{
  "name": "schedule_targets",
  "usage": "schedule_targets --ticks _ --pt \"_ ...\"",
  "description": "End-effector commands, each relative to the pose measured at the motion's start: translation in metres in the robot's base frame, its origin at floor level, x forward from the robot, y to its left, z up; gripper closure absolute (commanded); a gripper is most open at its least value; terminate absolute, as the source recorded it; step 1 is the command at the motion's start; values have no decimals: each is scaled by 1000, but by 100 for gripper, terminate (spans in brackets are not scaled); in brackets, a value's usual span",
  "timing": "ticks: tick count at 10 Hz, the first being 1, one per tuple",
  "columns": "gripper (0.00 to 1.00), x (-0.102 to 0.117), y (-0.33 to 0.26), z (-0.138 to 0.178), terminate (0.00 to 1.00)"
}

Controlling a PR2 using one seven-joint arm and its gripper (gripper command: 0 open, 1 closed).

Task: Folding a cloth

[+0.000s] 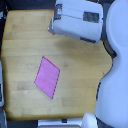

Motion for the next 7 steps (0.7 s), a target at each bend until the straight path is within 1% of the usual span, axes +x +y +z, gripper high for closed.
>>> schedule_targets --ticks 1,2,3,4,6,7 --pt "0 42 -111 -15 0" --pt "0 49 -133 -18 0" --pt "0 51 -140 -20 0" --pt "0 54 -164 -25 0" --pt "0 53 -208 -24 0" --pt "0 53 -215 -23 0"
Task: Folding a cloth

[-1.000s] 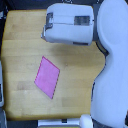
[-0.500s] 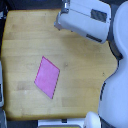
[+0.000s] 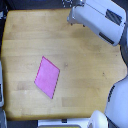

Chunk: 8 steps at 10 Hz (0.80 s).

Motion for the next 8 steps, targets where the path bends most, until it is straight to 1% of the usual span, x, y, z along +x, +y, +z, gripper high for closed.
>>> schedule_targets --ticks 1,5,7,8 --pt "0 8 -93 -4 0" --pt "0 -2 -120 -10 0" --pt "0 -2 -132 -15 0" --pt "0 -3 -119 -19 0"
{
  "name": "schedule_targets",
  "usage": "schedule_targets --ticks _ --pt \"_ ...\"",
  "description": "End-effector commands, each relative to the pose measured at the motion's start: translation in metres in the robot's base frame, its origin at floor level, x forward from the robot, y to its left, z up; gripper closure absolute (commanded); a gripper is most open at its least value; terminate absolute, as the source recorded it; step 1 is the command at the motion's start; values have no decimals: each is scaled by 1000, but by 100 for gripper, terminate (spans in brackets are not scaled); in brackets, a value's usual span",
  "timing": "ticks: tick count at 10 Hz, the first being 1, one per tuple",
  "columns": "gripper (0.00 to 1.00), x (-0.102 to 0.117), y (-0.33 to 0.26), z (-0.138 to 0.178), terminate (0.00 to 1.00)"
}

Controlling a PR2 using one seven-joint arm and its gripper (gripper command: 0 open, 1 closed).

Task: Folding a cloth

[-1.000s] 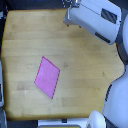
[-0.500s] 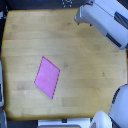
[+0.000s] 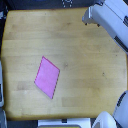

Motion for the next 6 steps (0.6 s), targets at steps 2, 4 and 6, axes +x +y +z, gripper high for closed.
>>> schedule_targets --ticks 2,4,6 --pt "0 -34 82 -38 0" --pt "0 -48 143 -62 0" --pt "0 -55 149 -66 100"
